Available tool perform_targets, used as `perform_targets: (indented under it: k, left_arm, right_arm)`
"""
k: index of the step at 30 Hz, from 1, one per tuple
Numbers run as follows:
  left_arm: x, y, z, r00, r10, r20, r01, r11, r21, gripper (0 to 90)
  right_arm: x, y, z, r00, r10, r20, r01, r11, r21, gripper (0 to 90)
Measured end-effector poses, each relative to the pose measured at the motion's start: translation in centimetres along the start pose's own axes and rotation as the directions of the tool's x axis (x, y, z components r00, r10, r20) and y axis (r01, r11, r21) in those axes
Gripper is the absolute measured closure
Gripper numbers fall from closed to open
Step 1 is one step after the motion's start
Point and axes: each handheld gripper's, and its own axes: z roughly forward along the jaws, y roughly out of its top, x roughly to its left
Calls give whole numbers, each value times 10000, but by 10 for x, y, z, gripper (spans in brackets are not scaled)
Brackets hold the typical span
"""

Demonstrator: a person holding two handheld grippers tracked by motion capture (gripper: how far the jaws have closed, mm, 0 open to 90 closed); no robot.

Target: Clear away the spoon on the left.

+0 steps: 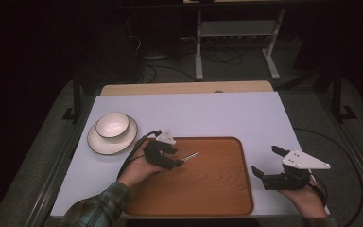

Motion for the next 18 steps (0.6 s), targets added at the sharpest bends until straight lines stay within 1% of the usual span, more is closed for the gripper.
perform_targets:
  k: [2, 4, 8, 11, 18]
  left_arm:
    - [0, -1, -1, 9999, -37, -114, 38, 10000, 12, 340]
    - [1, -1, -2, 9999, -49, -107, 48, 10000, -54, 288]
    - [0, -1, -7, 9998, -125, -139, 120, 9994, -330, 208]
    - [0, -2, -11, 9997, -41, -226, 30, 9988, -495, 181]
    - [-2, -7, -23, 9997, -149, -202, 129, 9951, -978, 181]
  right_arm:
    - [-1, 0, -1, 10000, -4, 25, 5, 10000, -57, 18]
    - [0, 0, -2, 10000, -20, 22, 20, 10000, -33, 19]
    - [1, -1, -2, 10000, -18, 19, 18, 10000, -10, 19]
    - [1, 0, -2, 10000, -23, 24, 23, 10000, -20, 19]
    - [1, 1, -1, 10000, -46, 17, 46, 10000, -11, 18]
